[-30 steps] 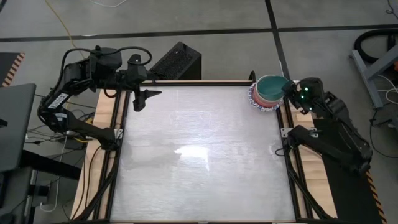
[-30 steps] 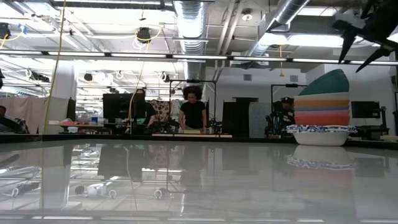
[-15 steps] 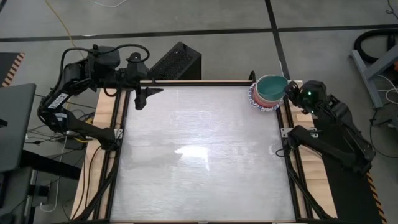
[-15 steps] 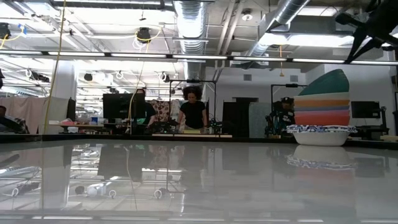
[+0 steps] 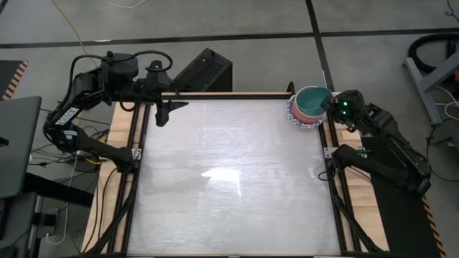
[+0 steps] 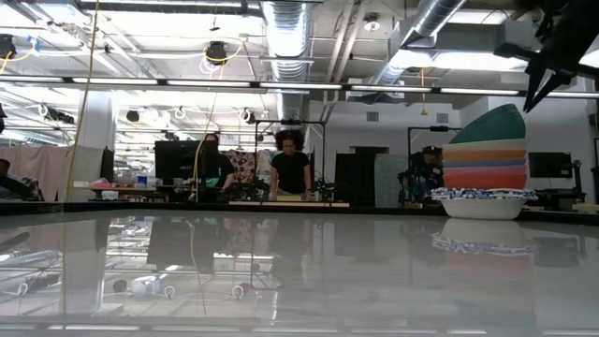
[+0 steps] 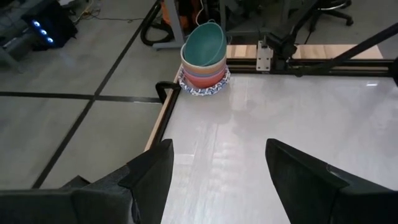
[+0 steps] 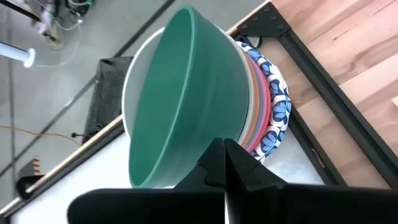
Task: Nest bowls inside each other
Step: Stack the green bowl on top of the white bowl
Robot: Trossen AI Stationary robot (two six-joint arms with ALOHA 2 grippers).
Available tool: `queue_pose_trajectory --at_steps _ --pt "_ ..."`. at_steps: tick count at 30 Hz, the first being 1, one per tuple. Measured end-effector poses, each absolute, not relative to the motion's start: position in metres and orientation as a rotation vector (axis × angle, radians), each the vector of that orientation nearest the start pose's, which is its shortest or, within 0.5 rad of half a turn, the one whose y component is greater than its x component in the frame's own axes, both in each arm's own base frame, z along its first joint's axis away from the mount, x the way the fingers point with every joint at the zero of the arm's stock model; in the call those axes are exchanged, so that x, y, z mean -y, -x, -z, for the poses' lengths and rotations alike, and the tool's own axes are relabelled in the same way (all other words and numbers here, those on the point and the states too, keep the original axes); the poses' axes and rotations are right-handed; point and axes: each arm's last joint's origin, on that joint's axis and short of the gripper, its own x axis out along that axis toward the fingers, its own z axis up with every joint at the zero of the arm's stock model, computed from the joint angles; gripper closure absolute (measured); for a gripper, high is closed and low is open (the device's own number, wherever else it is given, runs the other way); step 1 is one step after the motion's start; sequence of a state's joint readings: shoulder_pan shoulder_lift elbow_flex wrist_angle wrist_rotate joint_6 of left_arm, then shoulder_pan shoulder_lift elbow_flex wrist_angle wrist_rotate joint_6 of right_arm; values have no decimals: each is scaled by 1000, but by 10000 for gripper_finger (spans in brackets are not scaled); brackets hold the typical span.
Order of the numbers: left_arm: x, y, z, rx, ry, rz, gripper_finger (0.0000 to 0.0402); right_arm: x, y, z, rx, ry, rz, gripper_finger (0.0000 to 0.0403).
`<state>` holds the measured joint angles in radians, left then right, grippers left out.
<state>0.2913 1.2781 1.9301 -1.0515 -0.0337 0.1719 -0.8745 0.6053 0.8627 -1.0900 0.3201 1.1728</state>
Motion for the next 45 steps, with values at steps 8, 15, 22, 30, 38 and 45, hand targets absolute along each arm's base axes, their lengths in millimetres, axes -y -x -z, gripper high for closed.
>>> queue_pose_trajectory --at_steps 8,15,22,30,38,45 --pt "-56 -183 -514 -433 -116 -284 157 85 -59 -298 -161 -1193 1559 394" --pt "-56 -182 -514 -439 -116 -283 157 96 -67 -294 -208 -1181 1577 395" --pt "-56 -182 -514 -439 -117 -282 157 93 -73 -294 -242 -1182 1522 395" --pt "-56 -182 -514 -440 -116 -283 157 74 -72 -301 -219 -1172 1381 395" --pt "-56 -182 -514 -436 -112 -284 157 68 -75 -312 -38 -1008 1400 395" --pt "-56 -182 -514 -434 -105 -286 157 69 -76 -313 -57 -907 1438 395"
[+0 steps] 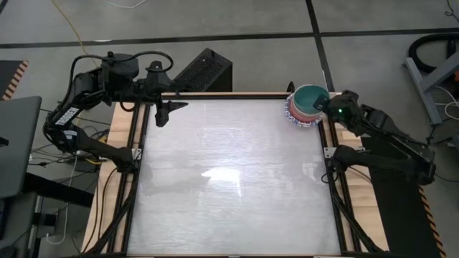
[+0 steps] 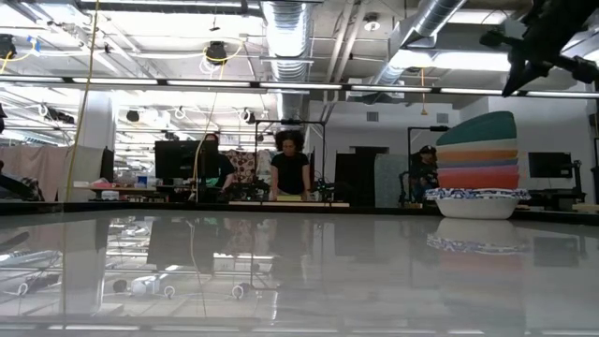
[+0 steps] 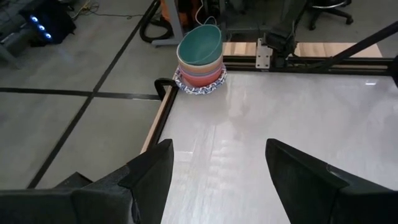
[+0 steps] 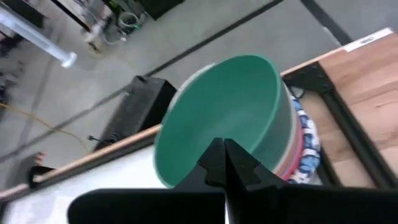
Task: Nest bowls inside each other
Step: Stack the green bowl on top of the white bowl
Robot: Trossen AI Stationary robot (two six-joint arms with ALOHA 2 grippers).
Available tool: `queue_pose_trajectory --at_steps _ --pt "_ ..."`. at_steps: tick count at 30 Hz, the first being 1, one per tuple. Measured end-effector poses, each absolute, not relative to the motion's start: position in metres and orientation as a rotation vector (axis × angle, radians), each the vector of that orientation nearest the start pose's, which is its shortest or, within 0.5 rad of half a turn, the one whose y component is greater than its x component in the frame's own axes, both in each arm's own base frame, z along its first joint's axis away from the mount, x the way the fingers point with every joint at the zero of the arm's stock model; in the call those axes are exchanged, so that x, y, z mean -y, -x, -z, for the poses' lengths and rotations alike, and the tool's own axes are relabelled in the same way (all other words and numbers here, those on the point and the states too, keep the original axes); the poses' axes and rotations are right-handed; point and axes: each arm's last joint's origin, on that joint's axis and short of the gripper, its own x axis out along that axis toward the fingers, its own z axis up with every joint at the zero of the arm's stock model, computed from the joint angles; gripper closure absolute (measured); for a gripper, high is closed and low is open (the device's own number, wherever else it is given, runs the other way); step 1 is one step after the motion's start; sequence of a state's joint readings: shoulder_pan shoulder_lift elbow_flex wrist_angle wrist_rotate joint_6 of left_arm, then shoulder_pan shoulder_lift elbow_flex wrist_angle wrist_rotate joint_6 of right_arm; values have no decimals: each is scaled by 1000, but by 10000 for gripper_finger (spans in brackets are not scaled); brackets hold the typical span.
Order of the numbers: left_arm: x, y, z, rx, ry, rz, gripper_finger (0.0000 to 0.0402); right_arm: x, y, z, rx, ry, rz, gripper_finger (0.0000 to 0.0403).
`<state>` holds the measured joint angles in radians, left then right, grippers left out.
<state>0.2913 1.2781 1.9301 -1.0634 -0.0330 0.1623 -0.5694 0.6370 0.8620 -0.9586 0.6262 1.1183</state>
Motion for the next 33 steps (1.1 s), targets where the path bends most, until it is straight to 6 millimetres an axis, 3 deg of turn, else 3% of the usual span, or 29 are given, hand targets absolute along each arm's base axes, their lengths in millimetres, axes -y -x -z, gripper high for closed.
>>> queue_pose_trajectory --at_steps 27,33 --pt "-56 -182 -512 -449 -86 -288 157 83 -112 -285 -404 -849 1500 395" --pt "-56 -182 -513 -448 -83 -289 157 83 -119 -284 -403 -840 1483 395"
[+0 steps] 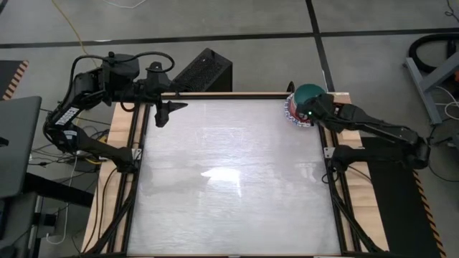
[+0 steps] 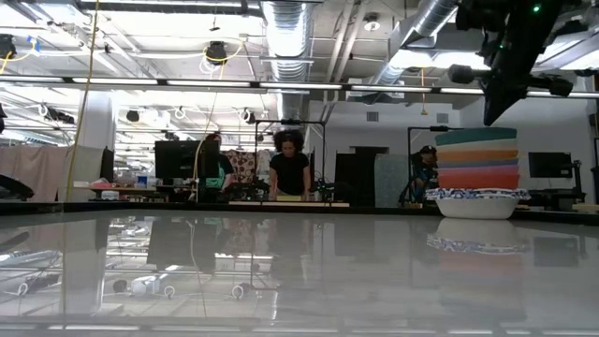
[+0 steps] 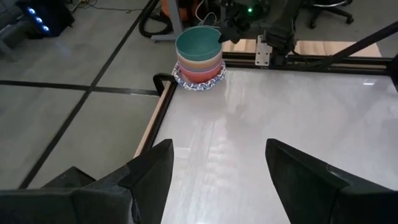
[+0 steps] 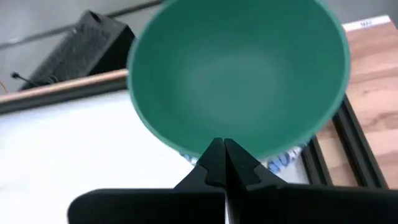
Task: Nest bowls inside each other
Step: Stack the green bowl on top of the white bowl, then return to Home Position
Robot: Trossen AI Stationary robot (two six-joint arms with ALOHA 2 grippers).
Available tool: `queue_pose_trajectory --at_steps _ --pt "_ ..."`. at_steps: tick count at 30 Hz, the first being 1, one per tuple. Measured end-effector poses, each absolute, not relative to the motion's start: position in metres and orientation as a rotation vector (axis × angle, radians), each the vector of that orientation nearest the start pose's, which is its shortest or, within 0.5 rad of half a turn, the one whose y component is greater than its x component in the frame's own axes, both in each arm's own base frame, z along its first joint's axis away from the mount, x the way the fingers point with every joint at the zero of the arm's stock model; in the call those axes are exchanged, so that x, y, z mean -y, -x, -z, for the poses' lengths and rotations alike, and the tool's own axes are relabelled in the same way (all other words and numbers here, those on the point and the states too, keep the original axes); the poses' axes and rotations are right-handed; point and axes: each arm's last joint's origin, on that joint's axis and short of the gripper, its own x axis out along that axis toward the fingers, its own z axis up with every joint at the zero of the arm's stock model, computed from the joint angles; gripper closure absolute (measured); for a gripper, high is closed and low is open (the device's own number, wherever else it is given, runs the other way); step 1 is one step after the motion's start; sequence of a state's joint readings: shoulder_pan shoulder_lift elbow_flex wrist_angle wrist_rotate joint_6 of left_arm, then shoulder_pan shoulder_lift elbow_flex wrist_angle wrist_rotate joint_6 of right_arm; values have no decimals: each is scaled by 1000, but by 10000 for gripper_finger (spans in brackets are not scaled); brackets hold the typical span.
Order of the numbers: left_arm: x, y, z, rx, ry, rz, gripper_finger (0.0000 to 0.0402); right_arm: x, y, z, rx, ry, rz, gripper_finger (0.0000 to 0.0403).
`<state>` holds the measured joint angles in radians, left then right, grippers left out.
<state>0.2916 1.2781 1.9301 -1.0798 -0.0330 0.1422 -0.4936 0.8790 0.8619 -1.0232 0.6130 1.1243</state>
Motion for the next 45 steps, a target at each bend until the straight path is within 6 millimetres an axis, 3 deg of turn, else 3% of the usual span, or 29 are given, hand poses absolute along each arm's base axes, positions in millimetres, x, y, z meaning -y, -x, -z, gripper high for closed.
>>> queue_pose_trajectory --at_steps 9,19,25,35,40,45 --pt "-56 -182 -512 -446 -68 -292 157 76 -126 -291 -321 -689 1463 395" --pt "-56 -182 -513 -446 -68 -292 157 73 -152 -275 -402 -531 1506 395" --pt "-56 -182 -513 -446 -68 -292 157 77 -163 -264 -443 -534 1539 395" --pt "-55 -182 -512 -448 -68 -291 157 77 -164 -263 -461 -552 1528 395" --pt "-56 -182 -512 -447 -69 -291 157 71 -161 -275 -363 -588 1464 395" --pt "-56 -183 -516 -408 -66 -296 157 61 -150 -308 -276 -559 1350 394"
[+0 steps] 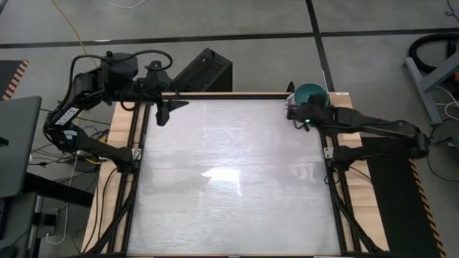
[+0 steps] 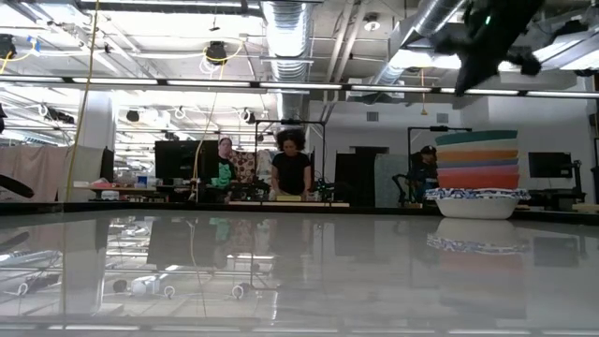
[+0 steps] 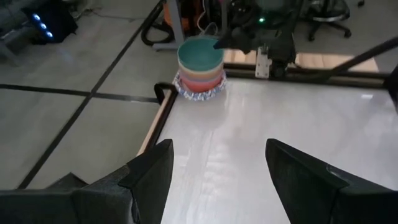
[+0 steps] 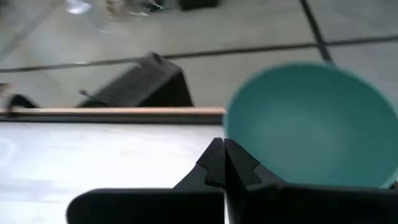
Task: Nest bowls inside each other
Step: Return to Home Position
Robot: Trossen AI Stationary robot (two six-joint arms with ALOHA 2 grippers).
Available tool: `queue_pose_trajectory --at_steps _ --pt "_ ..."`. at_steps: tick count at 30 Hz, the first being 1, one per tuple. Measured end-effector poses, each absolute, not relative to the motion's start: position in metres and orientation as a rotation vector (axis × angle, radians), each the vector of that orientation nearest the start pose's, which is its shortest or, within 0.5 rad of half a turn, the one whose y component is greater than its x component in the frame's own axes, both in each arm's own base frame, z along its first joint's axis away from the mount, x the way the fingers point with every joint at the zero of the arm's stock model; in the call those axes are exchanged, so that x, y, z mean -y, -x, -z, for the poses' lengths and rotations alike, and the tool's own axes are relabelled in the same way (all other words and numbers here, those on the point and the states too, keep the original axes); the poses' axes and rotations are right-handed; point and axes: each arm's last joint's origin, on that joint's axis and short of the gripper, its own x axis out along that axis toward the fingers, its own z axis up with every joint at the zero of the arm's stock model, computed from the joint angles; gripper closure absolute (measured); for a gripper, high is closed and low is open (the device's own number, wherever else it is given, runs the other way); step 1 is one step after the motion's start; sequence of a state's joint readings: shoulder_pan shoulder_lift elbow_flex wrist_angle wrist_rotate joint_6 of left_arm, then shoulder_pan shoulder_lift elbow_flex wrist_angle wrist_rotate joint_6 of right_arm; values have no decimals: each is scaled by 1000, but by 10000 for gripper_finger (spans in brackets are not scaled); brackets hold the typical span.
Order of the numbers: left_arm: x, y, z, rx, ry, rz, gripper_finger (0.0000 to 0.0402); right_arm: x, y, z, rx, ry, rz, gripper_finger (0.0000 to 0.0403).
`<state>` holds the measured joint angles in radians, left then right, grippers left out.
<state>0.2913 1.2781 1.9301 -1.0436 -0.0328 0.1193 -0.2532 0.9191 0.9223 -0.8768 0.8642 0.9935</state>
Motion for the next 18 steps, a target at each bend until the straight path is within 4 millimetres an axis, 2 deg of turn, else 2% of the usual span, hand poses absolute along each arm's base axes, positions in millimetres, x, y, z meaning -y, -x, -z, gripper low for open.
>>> queue_pose_trajectory --at_steps 5,13,18 --pt "-55 -185 -520 -356 -59 -263 157 49 -132 -346 -211 -507 1220 391" --pt "-50 -189 -529 -250 -80 -49 157 31 -107 -396 -120 -408 963 388" --pt "-52 -190 -537 -172 -70 -132 157 21 -94 -416 -52 -329 719 388"
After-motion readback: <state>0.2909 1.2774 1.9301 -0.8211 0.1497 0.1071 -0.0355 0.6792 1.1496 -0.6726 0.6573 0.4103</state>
